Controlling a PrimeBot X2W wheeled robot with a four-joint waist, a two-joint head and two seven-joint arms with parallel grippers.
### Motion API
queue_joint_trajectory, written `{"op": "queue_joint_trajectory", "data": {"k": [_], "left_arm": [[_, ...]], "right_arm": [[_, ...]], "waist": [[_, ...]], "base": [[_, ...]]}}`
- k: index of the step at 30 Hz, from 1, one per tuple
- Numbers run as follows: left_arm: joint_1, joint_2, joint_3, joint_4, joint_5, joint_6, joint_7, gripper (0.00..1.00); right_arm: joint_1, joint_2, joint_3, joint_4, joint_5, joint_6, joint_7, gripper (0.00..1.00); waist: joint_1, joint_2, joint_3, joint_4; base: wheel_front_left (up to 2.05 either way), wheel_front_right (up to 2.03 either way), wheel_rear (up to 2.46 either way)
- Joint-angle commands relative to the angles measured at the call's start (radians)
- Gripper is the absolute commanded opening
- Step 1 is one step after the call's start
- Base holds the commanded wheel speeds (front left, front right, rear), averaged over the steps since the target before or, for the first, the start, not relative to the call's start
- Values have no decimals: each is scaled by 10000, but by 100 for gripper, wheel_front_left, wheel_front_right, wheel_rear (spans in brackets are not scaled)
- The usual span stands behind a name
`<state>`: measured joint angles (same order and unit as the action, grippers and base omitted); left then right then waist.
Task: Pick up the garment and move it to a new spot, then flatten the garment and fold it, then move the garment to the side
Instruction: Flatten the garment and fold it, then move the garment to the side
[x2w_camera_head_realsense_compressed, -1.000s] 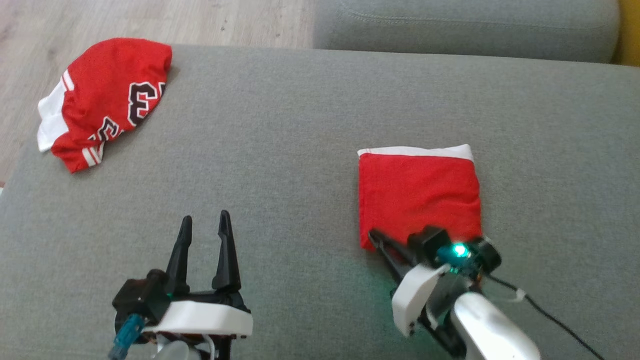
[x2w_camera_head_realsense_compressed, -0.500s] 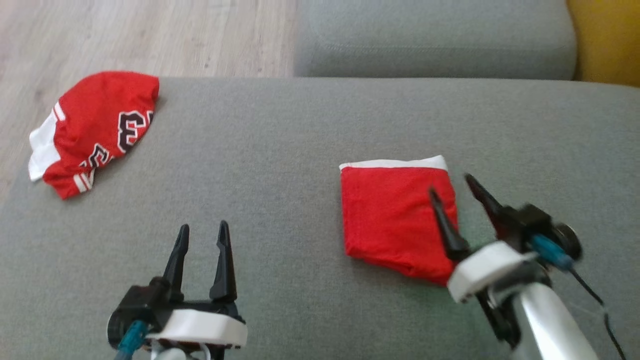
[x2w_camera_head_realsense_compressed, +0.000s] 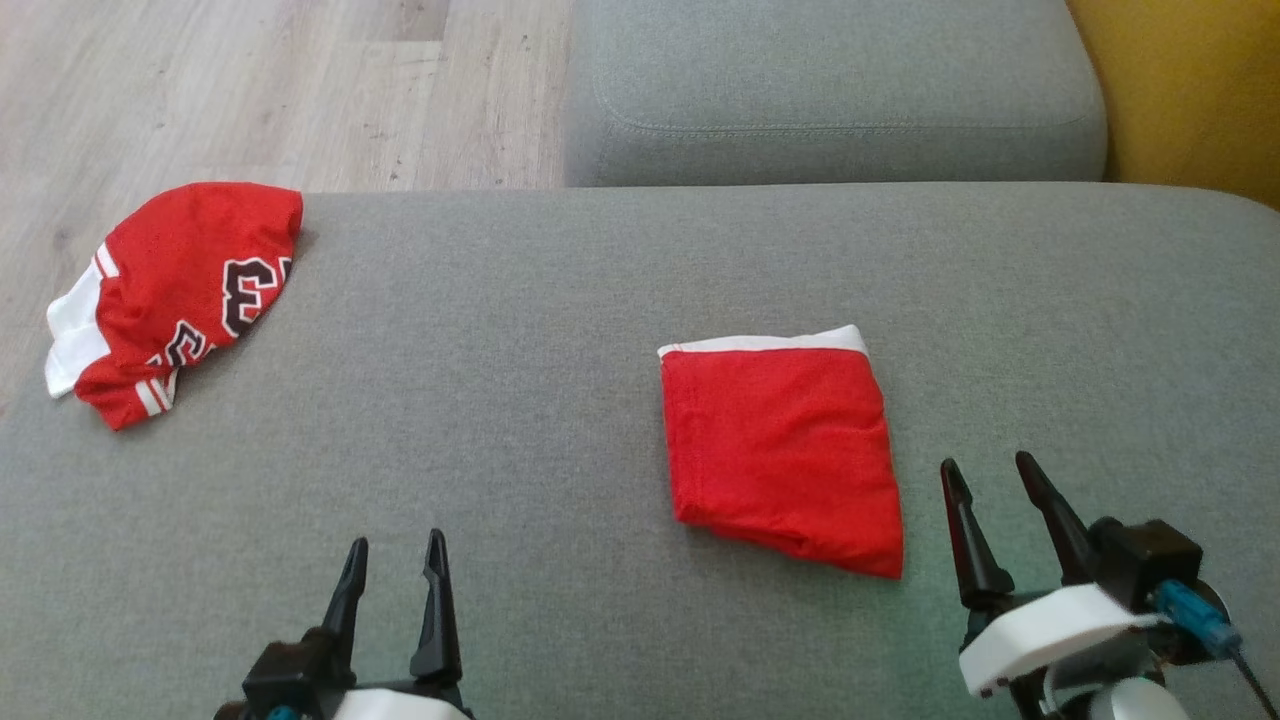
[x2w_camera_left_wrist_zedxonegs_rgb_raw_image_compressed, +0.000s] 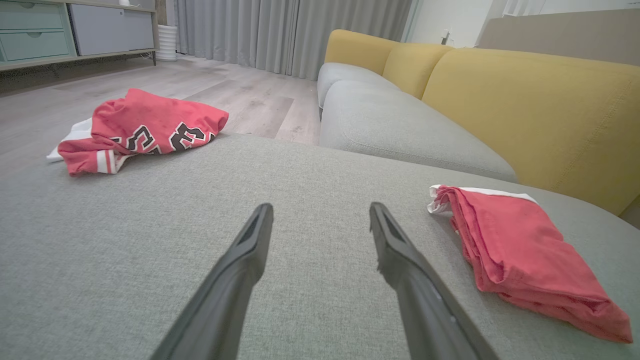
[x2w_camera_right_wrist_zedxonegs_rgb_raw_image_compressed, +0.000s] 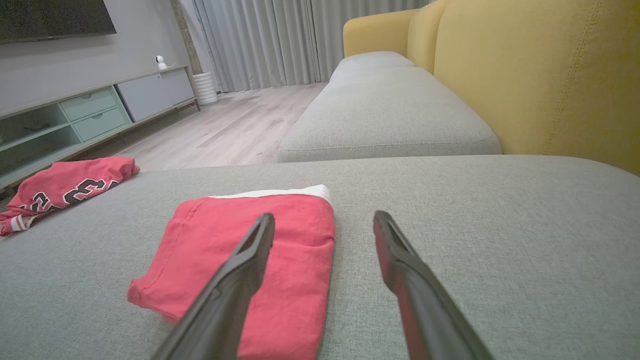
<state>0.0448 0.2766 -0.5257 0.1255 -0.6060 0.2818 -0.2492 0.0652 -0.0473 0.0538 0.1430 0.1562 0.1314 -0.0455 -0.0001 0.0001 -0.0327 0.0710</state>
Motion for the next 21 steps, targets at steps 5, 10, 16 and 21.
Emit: {"op": "queue_joint_trajectory", "data": {"k": [5, 10, 16, 21], "left_arm": [[-300, 159, 321, -151, -36, -11, -114, 100], [-371, 147, 288, -25, -91, -54, -90, 100], [-413, 159, 266, 2, -106, -36, -79, 100], [-456, 195, 240, -6, -107, -25, -40, 100]], "right_arm": [[-185, -31, 218, -328, 159, -7, -183, 100], [-183, -31, 233, -249, 206, -7, -204, 100], [-184, -30, 255, -233, 213, -7, -177, 100], [-229, -30, 243, -185, 109, -7, -86, 100]], "waist": [[1, -1, -35, 17], [1, -1, -26, 51], [1, -1, -5, 92], [1, -1, 44, 147]], "base": [[0, 0, 0], [0, 0, 0], [0, 0, 0], [0, 0, 0]]}}
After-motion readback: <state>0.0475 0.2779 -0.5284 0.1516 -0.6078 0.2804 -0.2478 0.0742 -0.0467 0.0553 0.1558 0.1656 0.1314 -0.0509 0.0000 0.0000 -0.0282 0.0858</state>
